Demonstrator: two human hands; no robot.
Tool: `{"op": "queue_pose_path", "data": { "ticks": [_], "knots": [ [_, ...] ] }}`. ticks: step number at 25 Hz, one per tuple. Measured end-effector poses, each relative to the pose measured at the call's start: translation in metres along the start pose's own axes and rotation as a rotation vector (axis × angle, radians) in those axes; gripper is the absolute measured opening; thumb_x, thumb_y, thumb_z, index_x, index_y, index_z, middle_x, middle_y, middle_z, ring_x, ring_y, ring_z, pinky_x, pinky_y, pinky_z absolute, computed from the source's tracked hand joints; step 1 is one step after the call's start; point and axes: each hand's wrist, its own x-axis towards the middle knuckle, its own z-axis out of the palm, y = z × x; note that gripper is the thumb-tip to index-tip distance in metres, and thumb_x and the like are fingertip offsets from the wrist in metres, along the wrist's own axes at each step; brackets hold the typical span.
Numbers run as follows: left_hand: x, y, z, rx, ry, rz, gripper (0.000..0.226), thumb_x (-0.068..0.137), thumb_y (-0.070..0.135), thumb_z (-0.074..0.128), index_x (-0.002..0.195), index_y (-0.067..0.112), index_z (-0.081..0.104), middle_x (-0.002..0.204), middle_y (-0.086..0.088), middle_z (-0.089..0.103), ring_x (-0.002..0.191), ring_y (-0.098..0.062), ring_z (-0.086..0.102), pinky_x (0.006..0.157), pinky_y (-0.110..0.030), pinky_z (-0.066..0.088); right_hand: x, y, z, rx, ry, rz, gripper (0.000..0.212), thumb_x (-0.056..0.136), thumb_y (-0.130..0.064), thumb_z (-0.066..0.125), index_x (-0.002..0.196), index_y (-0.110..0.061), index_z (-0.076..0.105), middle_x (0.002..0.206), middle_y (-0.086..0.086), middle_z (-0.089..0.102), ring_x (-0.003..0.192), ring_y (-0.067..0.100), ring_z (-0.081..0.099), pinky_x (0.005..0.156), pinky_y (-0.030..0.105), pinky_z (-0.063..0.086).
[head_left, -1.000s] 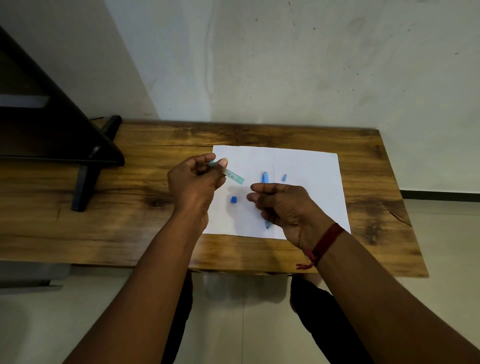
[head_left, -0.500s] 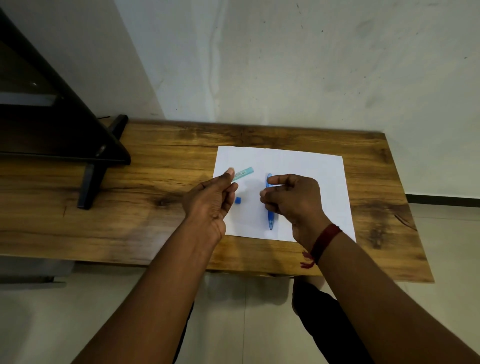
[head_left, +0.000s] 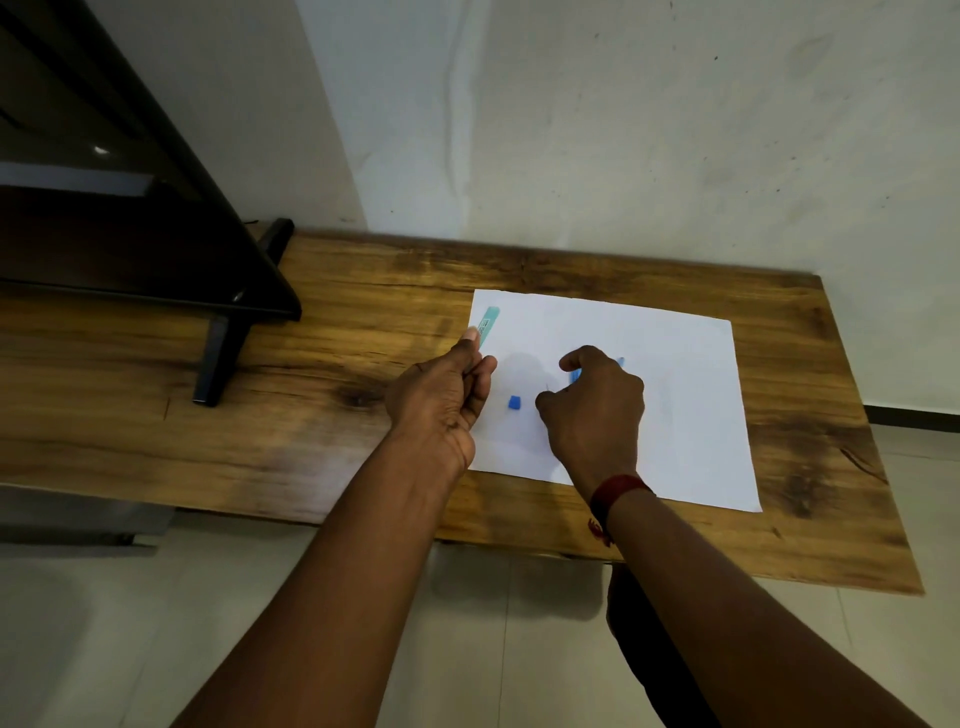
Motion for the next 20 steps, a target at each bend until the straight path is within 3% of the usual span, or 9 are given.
{"op": "queue_pose_path", "data": {
  "ticks": [9,12,16,20],
  "knots": [
    [0.001,0.002,-0.005,0.059,0.010,0.058,0.022,0.070,0.027,0.079,0.078,0.011,0.066,0.076,-0.005,0.074,0.064,-0.012,0.071,0.052,-0.020,0.056,0.010,0.007,0.000,-0.026,-0.007,0.003,0.036,0.079,-0.017,0.076,0.112,-0.008,0.065,0.108,0.012,0.070,0.094,0.028,0.067,0.090,0.031,0.049],
    [0.001,0.004,-0.006,0.056,0.025,0.061,0.022,0.070,0.027,0.080,0.077,0.012,0.066,0.076,-0.005,0.074,0.062,-0.012,0.071,0.053,-0.020,0.057,0.020,0.007,-0.011,-0.062,0.007,-0.118,0.023,0.084,-0.020,0.072,0.106,-0.012,0.070,0.099,0.008,0.074,0.088,0.023,0.068,0.079,0.020,0.042],
    [0.004,0.005,-0.008,0.042,0.047,0.070,0.024,0.070,0.024,0.081,0.083,0.009,0.067,0.082,-0.008,0.074,0.068,-0.014,0.072,0.058,-0.022,0.058,0.020,0.009,-0.006,-0.255,-0.120,-0.371,0.019,0.087,-0.023,0.069,0.104,-0.018,0.074,0.103,0.006,0.071,0.097,0.024,0.061,0.077,0.026,0.043],
    [0.007,0.003,-0.008,0.078,0.065,0.110,0.022,0.072,0.022,0.081,0.081,0.009,0.066,0.083,-0.010,0.074,0.067,-0.013,0.070,0.061,-0.023,0.059,0.003,0.015,0.016,-0.342,-0.145,-0.493,0.026,0.087,-0.029,0.068,0.108,-0.016,0.074,0.106,0.009,0.068,0.103,0.028,0.055,0.081,0.034,0.049]
  ]
}}
